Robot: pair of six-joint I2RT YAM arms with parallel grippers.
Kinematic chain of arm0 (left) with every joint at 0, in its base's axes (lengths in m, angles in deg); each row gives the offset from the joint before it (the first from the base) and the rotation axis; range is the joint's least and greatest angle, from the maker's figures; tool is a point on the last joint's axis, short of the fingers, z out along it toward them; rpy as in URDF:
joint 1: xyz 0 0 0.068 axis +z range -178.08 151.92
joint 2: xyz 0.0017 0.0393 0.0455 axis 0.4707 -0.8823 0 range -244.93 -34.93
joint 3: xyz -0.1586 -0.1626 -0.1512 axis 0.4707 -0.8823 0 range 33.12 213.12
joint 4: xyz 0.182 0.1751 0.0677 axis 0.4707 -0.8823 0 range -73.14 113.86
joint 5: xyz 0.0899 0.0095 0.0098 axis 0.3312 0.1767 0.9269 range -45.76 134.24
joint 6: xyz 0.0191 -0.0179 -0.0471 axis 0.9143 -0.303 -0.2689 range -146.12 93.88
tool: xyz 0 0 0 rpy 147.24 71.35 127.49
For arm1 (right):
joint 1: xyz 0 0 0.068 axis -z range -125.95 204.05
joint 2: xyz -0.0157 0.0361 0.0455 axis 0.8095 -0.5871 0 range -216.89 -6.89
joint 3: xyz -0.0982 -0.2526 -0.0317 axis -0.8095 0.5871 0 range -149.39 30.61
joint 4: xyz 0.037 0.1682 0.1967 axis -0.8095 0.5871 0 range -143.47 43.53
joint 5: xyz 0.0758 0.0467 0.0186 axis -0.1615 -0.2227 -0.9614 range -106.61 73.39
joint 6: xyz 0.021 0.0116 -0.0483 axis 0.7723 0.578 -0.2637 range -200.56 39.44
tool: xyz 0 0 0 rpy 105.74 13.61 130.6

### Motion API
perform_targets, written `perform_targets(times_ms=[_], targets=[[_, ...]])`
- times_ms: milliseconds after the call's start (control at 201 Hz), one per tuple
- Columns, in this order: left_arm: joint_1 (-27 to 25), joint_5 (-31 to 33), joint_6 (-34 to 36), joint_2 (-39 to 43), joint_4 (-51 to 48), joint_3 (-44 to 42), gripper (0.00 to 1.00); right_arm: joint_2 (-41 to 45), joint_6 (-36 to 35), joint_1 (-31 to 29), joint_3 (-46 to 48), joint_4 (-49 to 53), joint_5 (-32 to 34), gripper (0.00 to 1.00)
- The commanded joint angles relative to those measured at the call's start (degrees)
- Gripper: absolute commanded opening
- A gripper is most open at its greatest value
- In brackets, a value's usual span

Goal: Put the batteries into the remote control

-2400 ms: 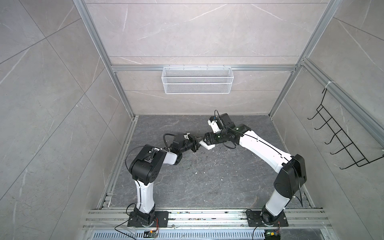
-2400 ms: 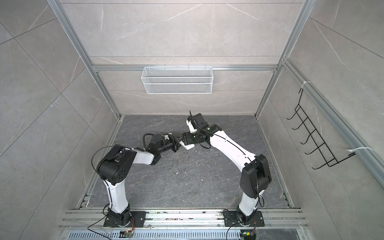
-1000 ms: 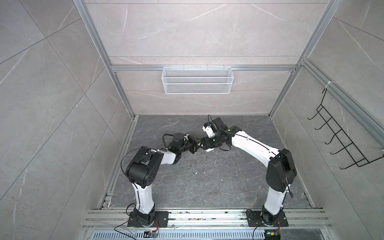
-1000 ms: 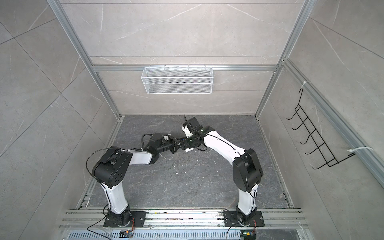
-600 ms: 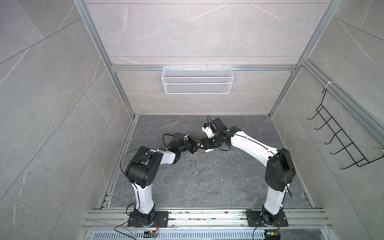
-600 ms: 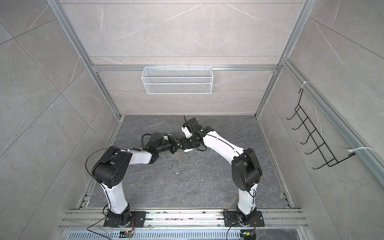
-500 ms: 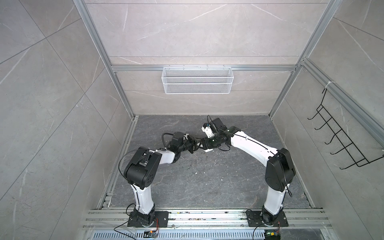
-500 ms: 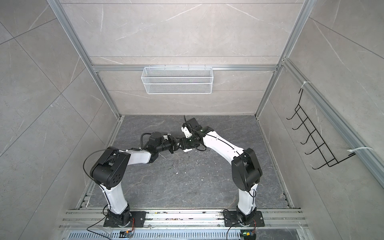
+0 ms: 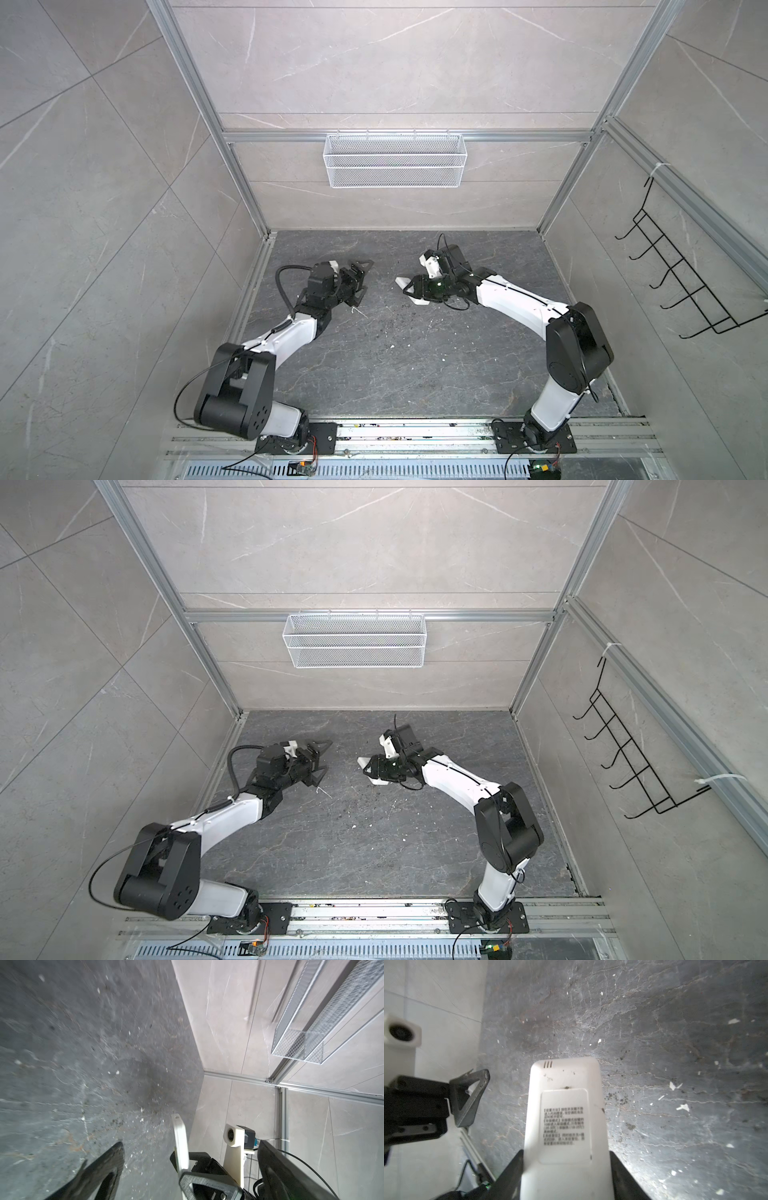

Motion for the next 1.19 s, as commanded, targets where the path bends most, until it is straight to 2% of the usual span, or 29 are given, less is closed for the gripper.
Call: perform_targets(times_ms=[0,105,169,214,274,364,453,712,807,1036,1111,1185], targets=[[0.5,4.5,7.5,5.5,2.7,-1.1,1.00,0.9,14.6,0.8,4.4,-19.7,-9.4,0.40],[0.9,-0.8,8.9,4.9,4.7,1.0,0.97,-1.7,27.4,0.9,8.2,-36.5,-13.4,0.40],[0.9,-5.9,7.1,2.1,6.6,3.2,0.94,-3.3,34.5,0.9,10.3,-47.4,-14.2,0.40],[0.8,-8.8,4.7,-0.3,10.0,3.9,0.93,-4.3,37.4,0.7,10.9,-52.4,-14.3,0.40],[0.7,-9.2,0.0,-3.0,17.2,2.7,0.91,-5.3,39.1,0.4,10.6,-55.6,-15.1,0.40],[0.7,-8.8,-5.0,-6.4,26.2,0.7,0.87,-4.9,39.2,-0.1,10.5,-55.9,-15.1,0.40],[0.5,-10.8,-7.2,-9.3,29.4,1.4,0.82,-3.6,37.2,-0.8,9.9,-53.4,-15.0,0.41],[-0.5,-13.6,-13.6,-17.1,41.4,3.7,0.80,-4.7,36.7,-2.4,8.2,-53.2,-15.6,0.41],[-0.5,-15.3,-14.6,-19.2,42.8,4.5,0.81,-5.2,36.8,-2.7,7.5,-53.4,-16.2,0.41],[-0.8,-14.7,-14.4,-20.4,43.9,3.8,0.88,-5.7,37.5,-3.1,6.3,-53.7,-16.6,0.41],[-0.9,-14.4,-14.4,-20.6,44.1,3.9,0.87,-6.4,38.5,-3.1,6.3,-54.9,-16.6,0.41],[-1.0,-14.4,-14.1,-20.8,44.1,4.1,0.80,-7.6,40.5,-3.2,6.5,-57.7,-16.4,0.41]])
